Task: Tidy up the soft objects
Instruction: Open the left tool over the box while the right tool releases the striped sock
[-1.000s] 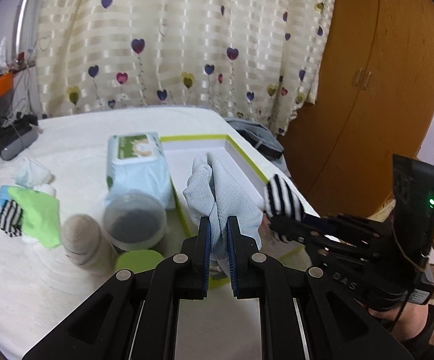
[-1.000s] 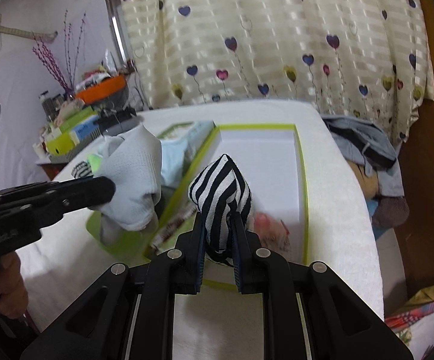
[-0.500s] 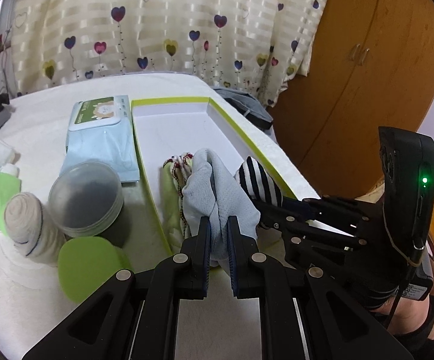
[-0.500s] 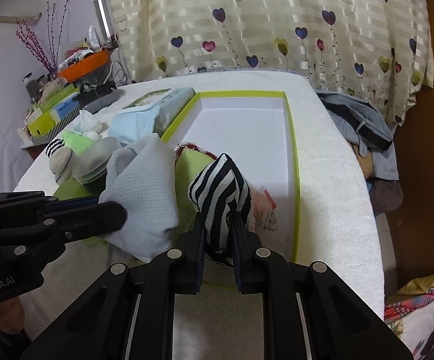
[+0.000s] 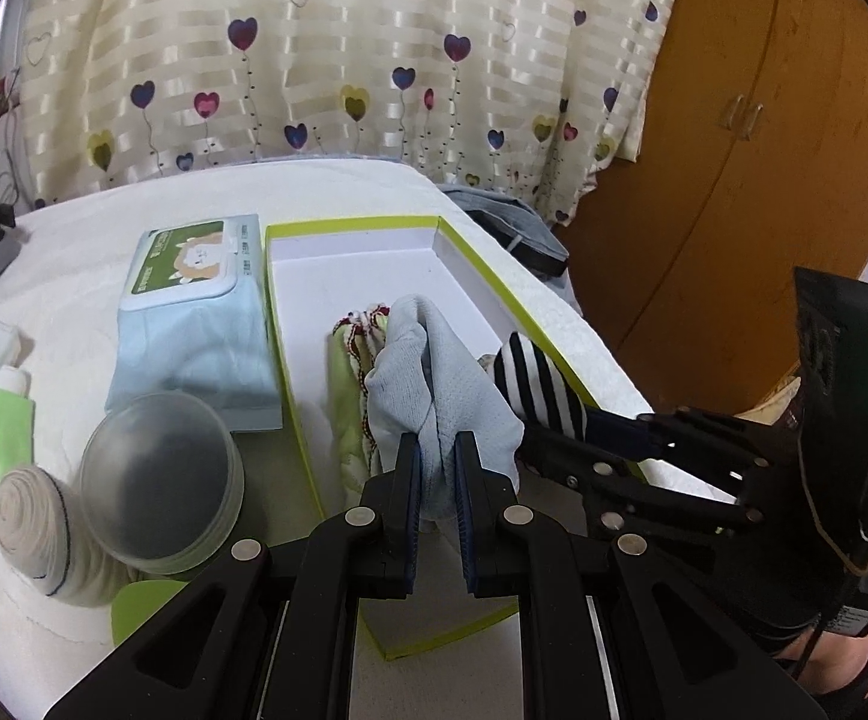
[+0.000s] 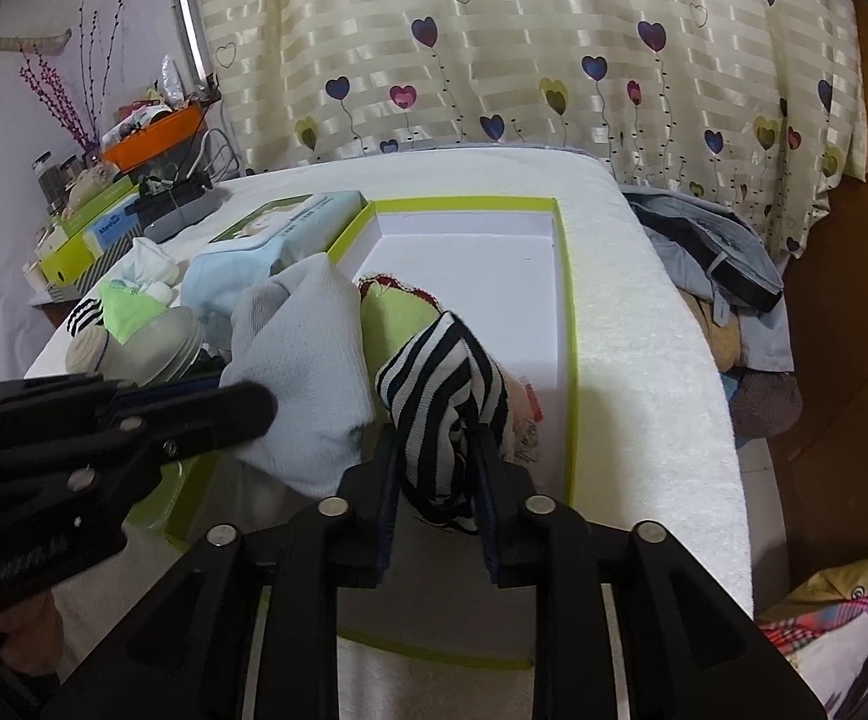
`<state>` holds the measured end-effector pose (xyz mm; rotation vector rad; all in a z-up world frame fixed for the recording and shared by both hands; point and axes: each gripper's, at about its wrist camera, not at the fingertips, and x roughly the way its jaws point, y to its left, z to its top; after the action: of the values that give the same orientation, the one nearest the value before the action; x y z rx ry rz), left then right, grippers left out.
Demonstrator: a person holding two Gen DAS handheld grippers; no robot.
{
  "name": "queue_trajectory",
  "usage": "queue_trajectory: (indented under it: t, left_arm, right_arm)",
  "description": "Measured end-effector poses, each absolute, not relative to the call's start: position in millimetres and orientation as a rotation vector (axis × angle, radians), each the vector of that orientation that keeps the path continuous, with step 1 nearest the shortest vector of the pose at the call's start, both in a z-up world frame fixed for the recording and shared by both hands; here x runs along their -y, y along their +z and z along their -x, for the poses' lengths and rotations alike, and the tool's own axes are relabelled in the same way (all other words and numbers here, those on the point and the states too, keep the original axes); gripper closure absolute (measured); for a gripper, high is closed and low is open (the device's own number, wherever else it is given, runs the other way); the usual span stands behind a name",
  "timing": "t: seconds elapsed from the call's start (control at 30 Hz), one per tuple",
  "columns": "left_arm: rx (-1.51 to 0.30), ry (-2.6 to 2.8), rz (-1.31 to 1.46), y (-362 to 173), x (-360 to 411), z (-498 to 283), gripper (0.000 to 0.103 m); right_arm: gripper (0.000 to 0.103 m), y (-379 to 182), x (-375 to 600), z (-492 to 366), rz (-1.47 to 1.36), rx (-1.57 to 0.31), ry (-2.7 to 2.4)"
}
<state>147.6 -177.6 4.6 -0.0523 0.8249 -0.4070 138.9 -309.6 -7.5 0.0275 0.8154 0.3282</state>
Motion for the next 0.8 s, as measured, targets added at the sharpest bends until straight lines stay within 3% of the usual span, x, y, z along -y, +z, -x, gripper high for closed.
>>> queue_trajectory:
  t: [0.1, 0.33, 0.5, 0.8]
  left_arm:
    - [-0.812, -0.421, 0.049, 8.1, 178.2, -143.5, 0.092]
    - [-0.818, -0.461, 0.049, 10.1, 177.3, -132.0, 0.090]
    - [-0.805, -0.457, 0.062, 15.0, 169.4, -122.7, 0.078]
    - [-0.771, -0.437, 0.070, 23.7, 156.9, -105.2, 0.078]
  right_arm:
    - [0.058, -1.8, 314.2, -130.0, -0.027, -0.792, 0.320]
    - [0.058, 8.0, 319.9, -118.4, -0.033, -0.766, 0.299]
    - [0.058, 13.9, 320.6, -111.1, -0.035, -0.750, 0.291]
    - [0.058, 24.8, 314.1, -96.3, -0.023, -0.722, 0.293]
